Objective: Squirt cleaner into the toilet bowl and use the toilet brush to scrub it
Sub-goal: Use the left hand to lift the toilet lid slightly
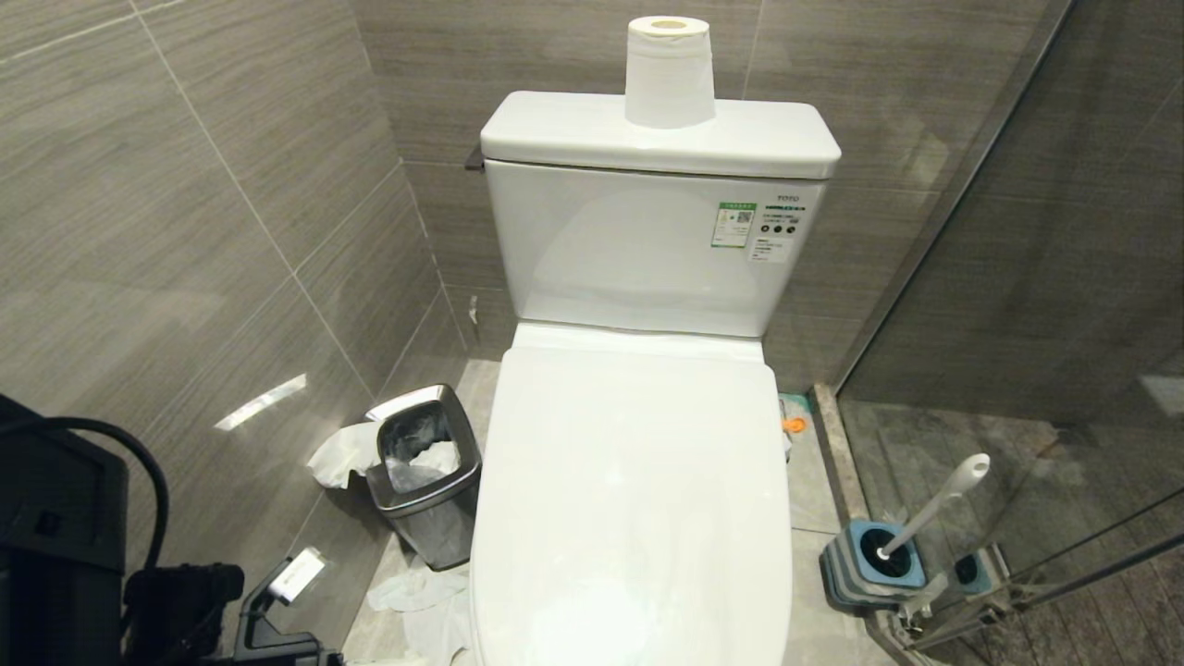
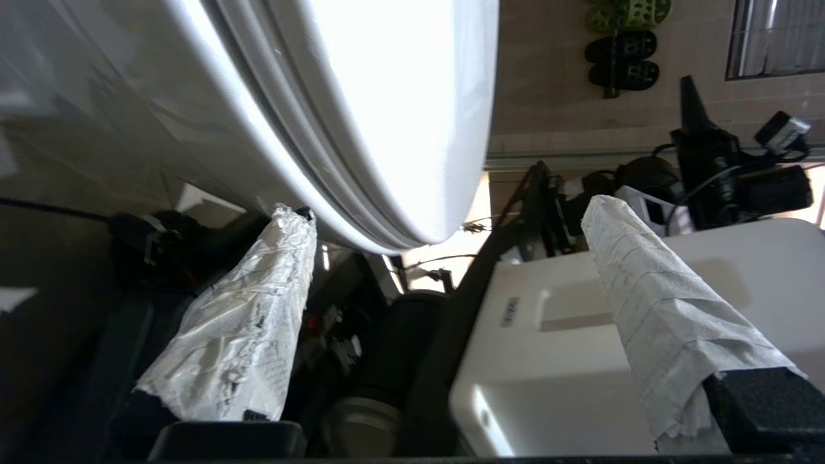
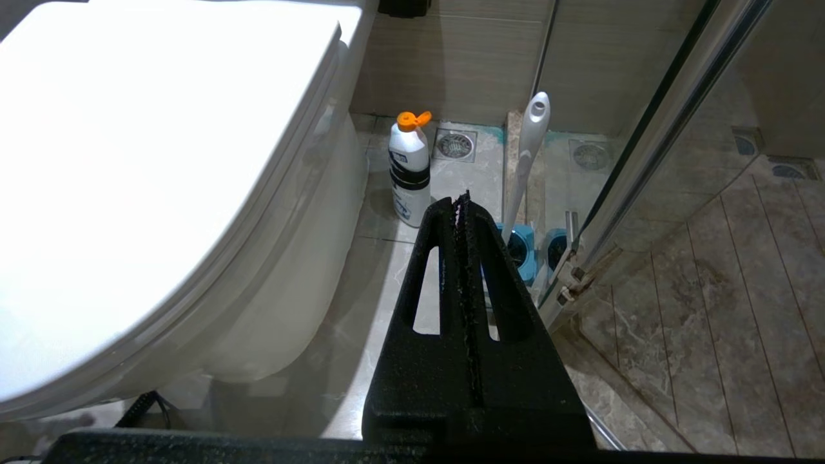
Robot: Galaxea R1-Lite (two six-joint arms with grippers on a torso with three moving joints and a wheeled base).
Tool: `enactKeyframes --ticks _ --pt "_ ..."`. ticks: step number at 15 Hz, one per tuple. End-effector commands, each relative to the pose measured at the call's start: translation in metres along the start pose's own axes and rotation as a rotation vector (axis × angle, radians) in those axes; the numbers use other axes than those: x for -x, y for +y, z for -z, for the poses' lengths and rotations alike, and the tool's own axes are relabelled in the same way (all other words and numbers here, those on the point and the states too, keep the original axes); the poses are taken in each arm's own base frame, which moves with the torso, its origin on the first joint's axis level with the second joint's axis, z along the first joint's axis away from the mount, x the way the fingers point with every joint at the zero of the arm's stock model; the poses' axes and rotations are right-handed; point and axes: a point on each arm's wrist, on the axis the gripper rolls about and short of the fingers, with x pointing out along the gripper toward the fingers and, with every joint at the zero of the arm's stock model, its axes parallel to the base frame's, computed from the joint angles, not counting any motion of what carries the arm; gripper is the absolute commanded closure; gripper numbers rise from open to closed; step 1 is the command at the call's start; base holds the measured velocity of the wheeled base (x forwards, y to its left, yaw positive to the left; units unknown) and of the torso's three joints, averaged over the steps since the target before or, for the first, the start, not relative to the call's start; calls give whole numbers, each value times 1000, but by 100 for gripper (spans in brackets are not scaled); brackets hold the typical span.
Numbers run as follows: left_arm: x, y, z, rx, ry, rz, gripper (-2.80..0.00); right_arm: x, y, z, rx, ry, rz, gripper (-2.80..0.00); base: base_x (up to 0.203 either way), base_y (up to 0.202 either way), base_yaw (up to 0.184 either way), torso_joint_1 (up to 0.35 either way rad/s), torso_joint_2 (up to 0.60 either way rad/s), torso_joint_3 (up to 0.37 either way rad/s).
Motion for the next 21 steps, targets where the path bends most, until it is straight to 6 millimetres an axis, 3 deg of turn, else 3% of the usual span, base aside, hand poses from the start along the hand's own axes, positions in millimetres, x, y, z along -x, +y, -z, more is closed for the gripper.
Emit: enactKeyframes --ticks 1,8,13,16,21 --pt "-9 19 8 37 21 2 -280 0 0 0 0 1 0 0 0 0 0 0 0 0" --pt "-25 14 9 5 69 -33 -280 0 0 0 0 -1 0 0 0 0 0 0 0 0" --pt "-22 12 -12 -25 -5 -51 -280 0 0 0 0 0 0 0 0 0 0 0 0 0" --pt "-22 -5 -34 39 -63 -35 -280 0 0 0 0 0 0 0 0 0 0 0 0 0" --pt "-29 -4 -35 55 -58 -45 -280 0 0 0 0 0 0 0 0 0 0 0 0 0"
